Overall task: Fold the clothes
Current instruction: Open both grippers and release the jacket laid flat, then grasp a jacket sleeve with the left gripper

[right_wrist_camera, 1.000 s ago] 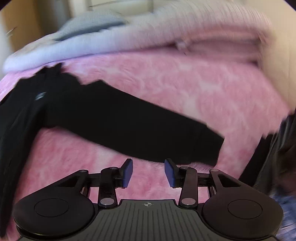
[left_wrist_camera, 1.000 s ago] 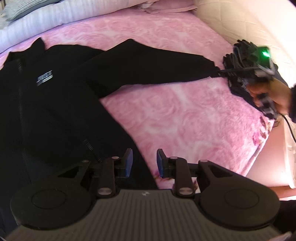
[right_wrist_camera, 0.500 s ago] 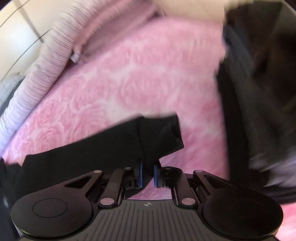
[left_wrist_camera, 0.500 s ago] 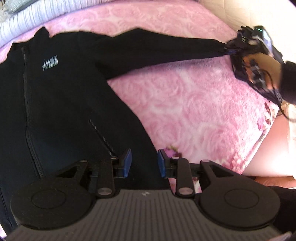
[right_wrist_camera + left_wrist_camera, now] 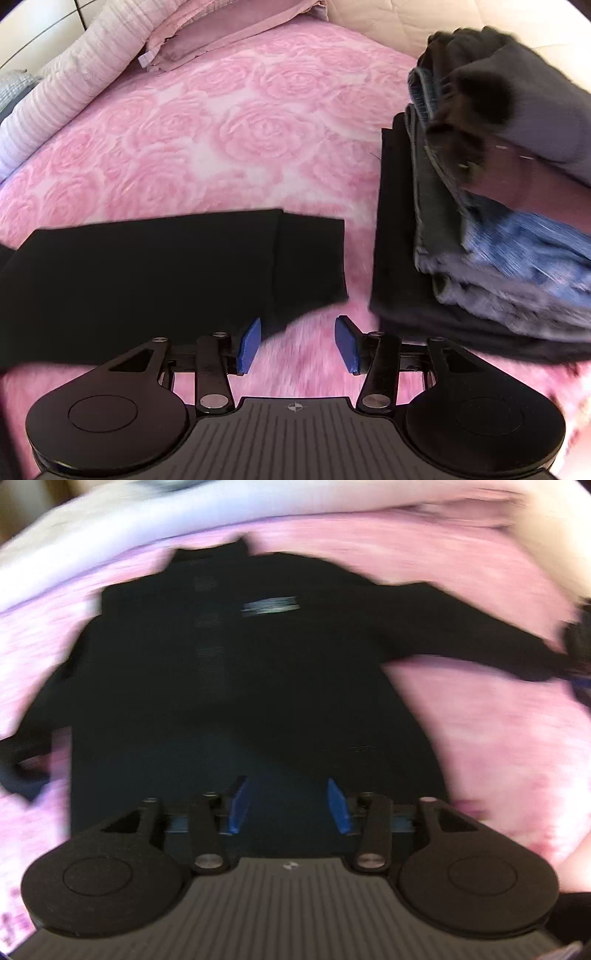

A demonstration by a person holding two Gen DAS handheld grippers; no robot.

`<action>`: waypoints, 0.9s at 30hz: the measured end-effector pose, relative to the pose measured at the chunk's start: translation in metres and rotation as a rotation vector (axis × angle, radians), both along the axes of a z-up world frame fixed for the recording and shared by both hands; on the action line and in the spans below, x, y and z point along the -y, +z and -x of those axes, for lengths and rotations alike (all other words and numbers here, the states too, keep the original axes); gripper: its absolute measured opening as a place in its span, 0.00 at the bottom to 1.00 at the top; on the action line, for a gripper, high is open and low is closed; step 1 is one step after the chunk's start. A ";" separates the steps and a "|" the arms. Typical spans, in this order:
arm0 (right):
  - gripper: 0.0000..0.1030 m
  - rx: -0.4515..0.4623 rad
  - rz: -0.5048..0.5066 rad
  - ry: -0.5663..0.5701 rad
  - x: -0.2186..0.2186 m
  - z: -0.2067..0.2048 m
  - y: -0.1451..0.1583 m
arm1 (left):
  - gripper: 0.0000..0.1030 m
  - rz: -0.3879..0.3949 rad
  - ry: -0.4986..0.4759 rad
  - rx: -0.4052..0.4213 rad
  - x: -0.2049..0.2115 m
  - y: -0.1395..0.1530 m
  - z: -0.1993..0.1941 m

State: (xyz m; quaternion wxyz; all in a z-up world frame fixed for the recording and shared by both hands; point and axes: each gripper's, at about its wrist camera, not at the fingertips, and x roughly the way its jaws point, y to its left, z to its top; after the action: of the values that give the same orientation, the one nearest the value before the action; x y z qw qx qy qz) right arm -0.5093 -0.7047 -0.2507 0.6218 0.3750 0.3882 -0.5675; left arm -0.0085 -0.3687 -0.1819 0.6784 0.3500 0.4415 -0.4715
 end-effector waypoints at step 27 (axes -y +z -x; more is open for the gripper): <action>0.48 0.265 -0.064 1.084 -0.375 -0.634 -0.026 | 0.08 0.399 0.084 -0.532 -0.181 -0.072 -0.446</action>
State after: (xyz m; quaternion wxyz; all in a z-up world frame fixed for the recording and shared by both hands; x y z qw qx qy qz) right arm 0.1246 -0.3292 -0.2766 0.8564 0.2089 0.4609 -0.1025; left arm 0.4377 -0.1875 -0.2536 0.6133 0.0564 0.5162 -0.5951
